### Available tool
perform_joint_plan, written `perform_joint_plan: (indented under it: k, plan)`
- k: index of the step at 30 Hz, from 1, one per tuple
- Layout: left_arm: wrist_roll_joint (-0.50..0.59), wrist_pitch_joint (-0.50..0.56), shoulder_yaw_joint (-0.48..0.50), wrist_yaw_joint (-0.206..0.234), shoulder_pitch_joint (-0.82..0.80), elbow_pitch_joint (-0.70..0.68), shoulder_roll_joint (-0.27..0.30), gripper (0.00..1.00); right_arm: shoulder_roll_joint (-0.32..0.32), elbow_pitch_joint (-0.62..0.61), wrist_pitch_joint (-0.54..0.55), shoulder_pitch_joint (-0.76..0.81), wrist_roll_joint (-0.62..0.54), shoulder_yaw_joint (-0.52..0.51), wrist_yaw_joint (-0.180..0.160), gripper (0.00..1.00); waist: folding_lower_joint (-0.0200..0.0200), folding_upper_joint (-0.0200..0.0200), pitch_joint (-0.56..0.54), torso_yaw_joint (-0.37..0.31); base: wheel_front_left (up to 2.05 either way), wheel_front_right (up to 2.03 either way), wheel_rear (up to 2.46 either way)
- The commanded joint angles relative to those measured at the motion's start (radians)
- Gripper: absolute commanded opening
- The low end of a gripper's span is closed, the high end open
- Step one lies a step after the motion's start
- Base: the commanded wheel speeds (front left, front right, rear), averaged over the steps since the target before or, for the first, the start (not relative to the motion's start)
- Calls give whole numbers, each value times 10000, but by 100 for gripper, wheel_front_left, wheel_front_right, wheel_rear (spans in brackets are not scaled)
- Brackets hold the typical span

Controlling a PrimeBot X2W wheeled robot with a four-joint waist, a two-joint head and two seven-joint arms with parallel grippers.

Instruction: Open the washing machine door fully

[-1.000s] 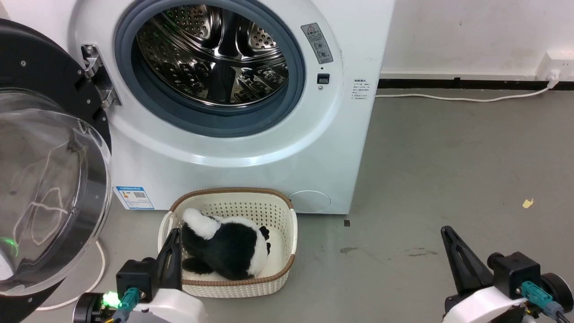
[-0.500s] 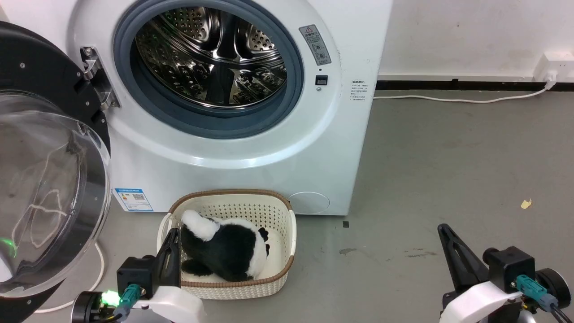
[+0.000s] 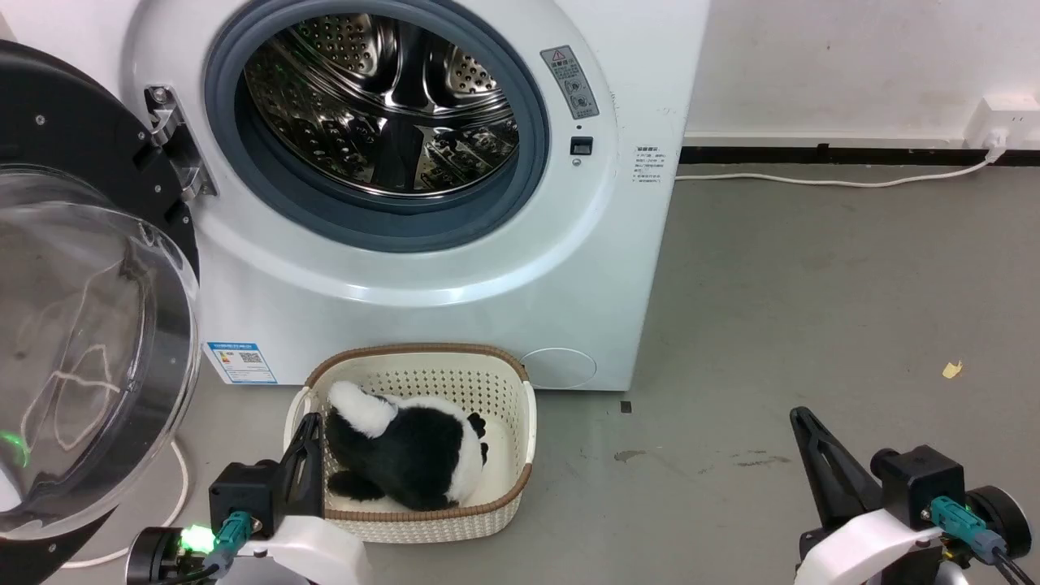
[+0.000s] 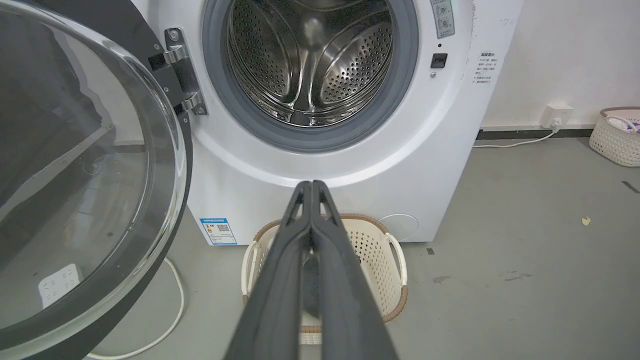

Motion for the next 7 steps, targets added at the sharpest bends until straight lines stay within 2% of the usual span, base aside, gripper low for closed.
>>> perform_joint_plan:
  k: [1,7]
  plan:
    - [87,3,5,-41,-157,-35,3,0,49,28,5,-120,-76,-3,8,0,0,0,0,0,0,0,0]
    - [87,3,5,-41,-157,-35,3,0,49,28,5,-120,-76,-3,8,0,0,0,0,0,0,0,0]
